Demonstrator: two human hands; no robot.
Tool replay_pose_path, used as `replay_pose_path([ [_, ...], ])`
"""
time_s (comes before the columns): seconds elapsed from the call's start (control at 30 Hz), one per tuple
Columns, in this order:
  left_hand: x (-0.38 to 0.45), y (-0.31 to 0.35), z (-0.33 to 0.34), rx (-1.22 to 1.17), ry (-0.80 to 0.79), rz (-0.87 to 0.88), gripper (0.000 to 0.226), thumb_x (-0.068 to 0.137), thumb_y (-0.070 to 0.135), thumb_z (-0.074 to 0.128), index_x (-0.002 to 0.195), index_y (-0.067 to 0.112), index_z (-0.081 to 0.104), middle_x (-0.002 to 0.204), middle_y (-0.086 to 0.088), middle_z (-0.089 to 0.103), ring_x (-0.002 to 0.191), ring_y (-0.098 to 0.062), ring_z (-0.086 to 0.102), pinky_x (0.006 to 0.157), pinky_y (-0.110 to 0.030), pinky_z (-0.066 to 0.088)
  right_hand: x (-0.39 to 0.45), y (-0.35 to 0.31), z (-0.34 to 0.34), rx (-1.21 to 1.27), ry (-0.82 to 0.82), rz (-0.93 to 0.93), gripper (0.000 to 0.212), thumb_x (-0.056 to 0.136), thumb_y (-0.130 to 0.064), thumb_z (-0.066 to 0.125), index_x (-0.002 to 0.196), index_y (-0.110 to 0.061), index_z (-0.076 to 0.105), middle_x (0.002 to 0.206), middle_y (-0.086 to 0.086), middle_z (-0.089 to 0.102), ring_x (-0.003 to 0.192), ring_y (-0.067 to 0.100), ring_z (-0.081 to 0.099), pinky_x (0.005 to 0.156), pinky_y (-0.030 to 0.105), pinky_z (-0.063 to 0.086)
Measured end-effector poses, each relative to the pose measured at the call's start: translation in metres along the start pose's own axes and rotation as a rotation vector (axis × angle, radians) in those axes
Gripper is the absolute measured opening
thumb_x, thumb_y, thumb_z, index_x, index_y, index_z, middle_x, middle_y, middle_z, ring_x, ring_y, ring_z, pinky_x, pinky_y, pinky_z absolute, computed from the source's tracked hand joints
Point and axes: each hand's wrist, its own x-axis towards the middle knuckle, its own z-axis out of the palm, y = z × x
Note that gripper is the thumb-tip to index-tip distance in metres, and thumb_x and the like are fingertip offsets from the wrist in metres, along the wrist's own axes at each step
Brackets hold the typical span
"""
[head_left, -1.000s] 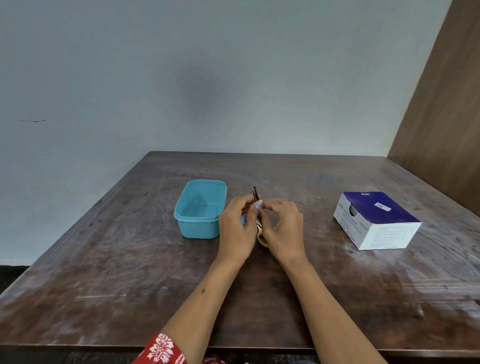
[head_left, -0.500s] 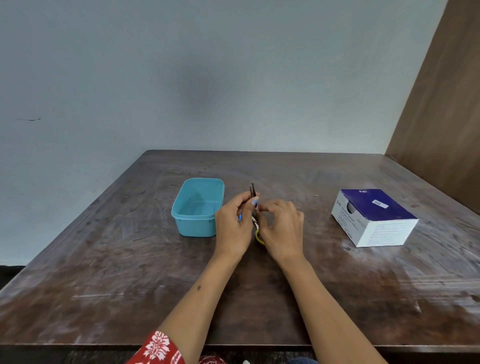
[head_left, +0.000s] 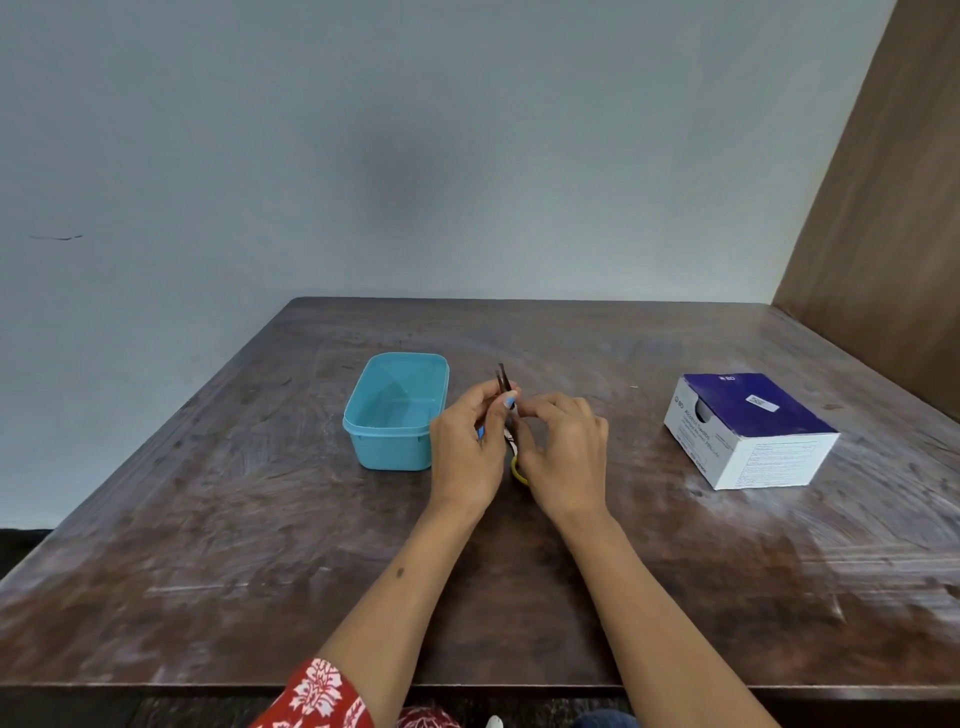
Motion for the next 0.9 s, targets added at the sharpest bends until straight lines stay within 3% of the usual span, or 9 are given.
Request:
replay_pose_path([
  [0.4, -0.001, 0.001, 0.000, -0.018, 0.003, 0.004, 0.019, 0.091, 0.014, 0.056, 0.106, 0.011, 0.068, 0.098, 0.003, 0.070, 0.092, -0.005, 0.064, 0.080, -0.017, 0.052, -0.001, -0.002, -0.002, -0.025, -0.011, 0.024, 0.013, 0.088, -0.019, 0.062, 0.097, -0.018, 0.071, 0.095, 0.001, 0.066, 0.093, 0.023, 0.055, 0.074, 0.031, 0.028],
  [0.57, -0.002, 0.002, -0.001, -0.040, 0.044, 0.013, 0.013, 0.092, 0.021, 0.055, 0.100, 0.025, 0.064, 0.098, 0.003, 0.072, 0.079, -0.006, 0.064, 0.071, -0.030, 0.055, 0.000, 0.004, 0.001, -0.113, -0.100, 0.135, 0.016, 0.091, -0.023, 0.057, 0.097, -0.017, 0.071, 0.098, 0.004, 0.064, 0.100, 0.026, 0.052, 0.080, 0.037, 0.035],
  [0.67, -0.002, -0.001, -0.001, -0.060, 0.060, -0.017, 0.012, 0.090, 0.023, 0.058, 0.100, 0.023, 0.065, 0.095, 0.000, 0.072, 0.088, -0.009, 0.067, 0.075, -0.037, 0.058, 0.002, 0.008, 0.003, 0.045, 0.028, 0.186, 0.014, 0.090, -0.023, 0.060, 0.093, -0.016, 0.072, 0.091, 0.004, 0.064, 0.090, 0.025, 0.058, 0.074, 0.034, 0.043],
  [0.73, -0.002, -0.003, 0.000, -0.026, 0.052, -0.024, 0.019, 0.089, 0.022, 0.060, 0.104, 0.012, 0.067, 0.096, -0.003, 0.071, 0.089, -0.013, 0.067, 0.076, -0.041, 0.058, 0.004, 0.005, 0.001, 0.250, 0.128, 0.196, 0.015, 0.089, -0.020, 0.062, 0.098, -0.016, 0.073, 0.089, 0.000, 0.064, 0.082, 0.016, 0.060, 0.070, 0.023, 0.045],
  [0.8, -0.001, -0.003, 0.001, 0.042, 0.033, -0.004, 0.024, 0.089, 0.019, 0.060, 0.108, 0.007, 0.068, 0.097, -0.005, 0.071, 0.088, -0.012, 0.066, 0.078, -0.036, 0.057, 0.005, 0.001, -0.003, 0.376, 0.188, 0.172, 0.016, 0.089, -0.016, 0.063, 0.102, -0.014, 0.072, 0.087, -0.004, 0.062, 0.074, 0.005, 0.058, 0.067, 0.009, 0.042],
  [0.9, -0.001, -0.003, 0.000, 0.084, 0.018, 0.046, 0.021, 0.089, 0.014, 0.060, 0.108, 0.007, 0.068, 0.096, -0.001, 0.071, 0.083, -0.002, 0.063, 0.074, -0.015, 0.052, 0.005, -0.001, -0.003, 0.421, 0.217, 0.134, 0.017, 0.089, -0.016, 0.063, 0.104, -0.013, 0.072, 0.086, -0.003, 0.062, 0.073, -0.001, 0.057, 0.064, 0.004, 0.039],
])
